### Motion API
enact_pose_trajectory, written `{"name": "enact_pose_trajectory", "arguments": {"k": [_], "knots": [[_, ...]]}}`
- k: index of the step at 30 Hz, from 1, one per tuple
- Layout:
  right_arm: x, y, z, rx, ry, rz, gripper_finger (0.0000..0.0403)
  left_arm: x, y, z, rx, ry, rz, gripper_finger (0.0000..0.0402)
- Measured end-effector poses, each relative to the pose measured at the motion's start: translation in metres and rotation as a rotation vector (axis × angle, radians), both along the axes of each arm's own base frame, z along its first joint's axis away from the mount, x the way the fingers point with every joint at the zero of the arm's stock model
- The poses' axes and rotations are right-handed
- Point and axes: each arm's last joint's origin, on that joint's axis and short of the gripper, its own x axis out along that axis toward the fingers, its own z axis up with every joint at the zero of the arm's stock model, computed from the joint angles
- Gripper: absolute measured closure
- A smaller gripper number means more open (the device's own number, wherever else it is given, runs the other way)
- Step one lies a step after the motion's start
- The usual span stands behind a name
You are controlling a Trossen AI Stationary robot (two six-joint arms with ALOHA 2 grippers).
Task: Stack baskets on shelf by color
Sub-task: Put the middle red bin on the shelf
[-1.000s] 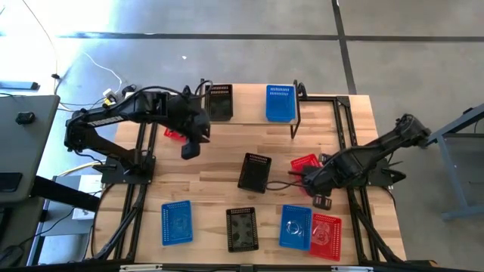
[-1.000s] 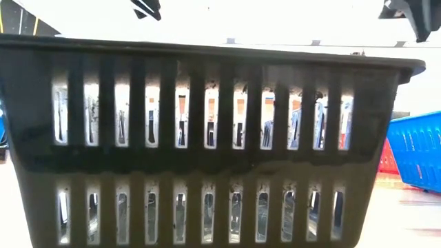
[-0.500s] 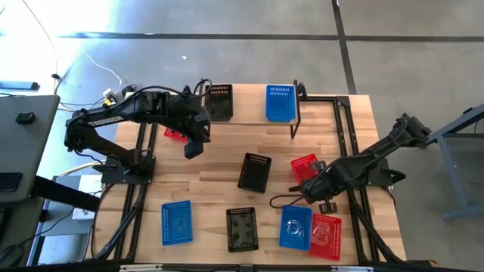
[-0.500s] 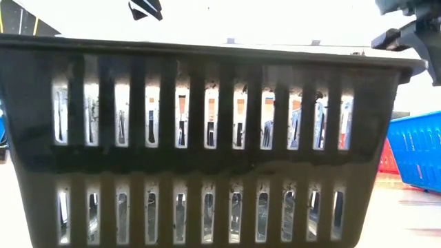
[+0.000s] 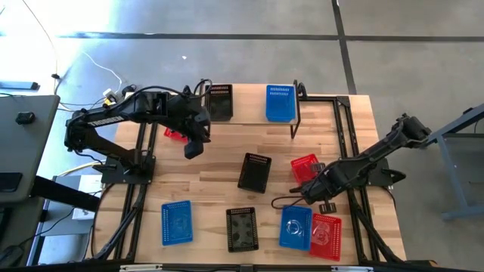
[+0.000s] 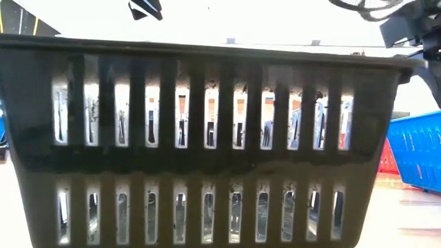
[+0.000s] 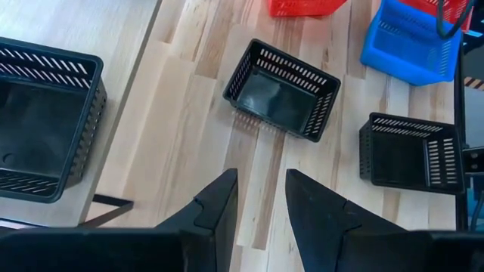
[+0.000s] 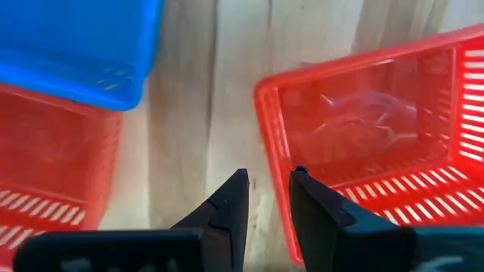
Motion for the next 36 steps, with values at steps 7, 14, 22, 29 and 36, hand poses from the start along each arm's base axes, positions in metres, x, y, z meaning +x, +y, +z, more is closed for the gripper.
{"name": "enact_pose_trajectory", "arguments": {"k": [7,14,22,29,36], "knots": [[-0.004,-0.002,-0.01,-0.006,0.019,-0.007,0.032,0.0,0.0,0.0,0.003,0.001,-0.001,0.03],[-0.014,-0.007,-0.029,-0.027,0.069,-0.042,0.032,0.0,0.0,0.0,0.005,0.001,0.0,0.03],[-0.016,-0.01,-0.038,-0.024,0.073,-0.078,0.0334,0.0,0.0,0.0,0.005,0.001,0.0,0.03],[-0.014,-0.008,-0.037,0.034,0.088,-0.193,0.0391,0.0,0.0,0.0,0.005,0.001,0.0,0.03],[-0.004,-0.001,-0.018,0.091,0.056,-0.344,0.0401,0.0,0.0,0.0,0.005,0.001,0.0,0.03]]}}
